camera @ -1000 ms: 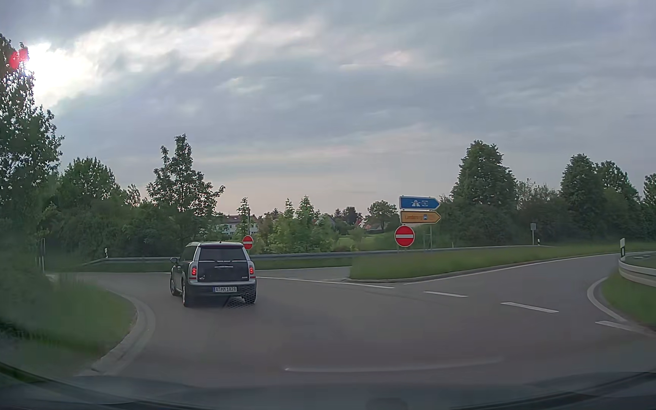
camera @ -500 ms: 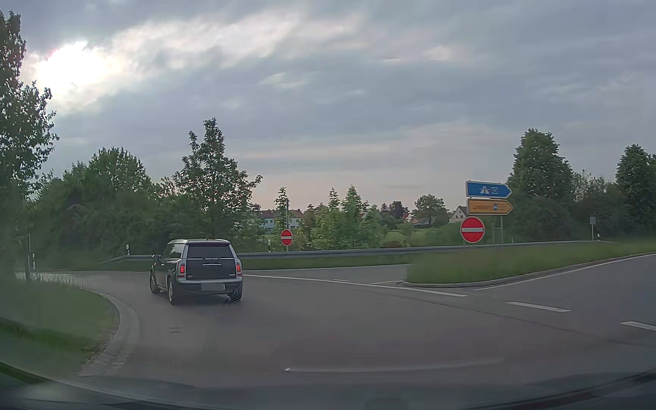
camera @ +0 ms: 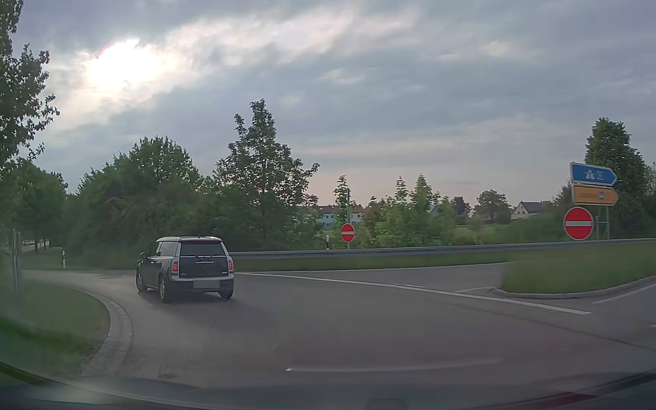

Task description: Follow the waypoints while adhering to traffic rules and regulations

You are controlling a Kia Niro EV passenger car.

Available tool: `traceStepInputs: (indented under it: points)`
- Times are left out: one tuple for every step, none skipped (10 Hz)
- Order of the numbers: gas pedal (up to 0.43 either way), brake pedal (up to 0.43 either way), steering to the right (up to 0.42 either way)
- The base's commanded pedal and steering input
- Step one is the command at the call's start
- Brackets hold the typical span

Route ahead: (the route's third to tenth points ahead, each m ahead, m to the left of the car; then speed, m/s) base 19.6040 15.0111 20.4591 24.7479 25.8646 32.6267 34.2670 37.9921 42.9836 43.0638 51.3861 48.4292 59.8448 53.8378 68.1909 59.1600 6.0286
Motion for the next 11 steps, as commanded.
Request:
traceStepInputs:
  points:
    - [0.079, 0.0, -0.212]
    - [0.079, 0.0, -0.212]
    - [0.079, 0.0, -0.213]
    - [0.079, 0.0, -0.213]
    - [0.087, 0.0, -0.213]
    - [0.087, 0.0, -0.213]
    - [0.098, 0.0, -0.211]
    - [0.11, 0.0, -0.211]
    - [0.11, 0.0, -0.211]
    - [0.11, 0.0, -0.219]
    - [0.11, 0.0, -0.226]
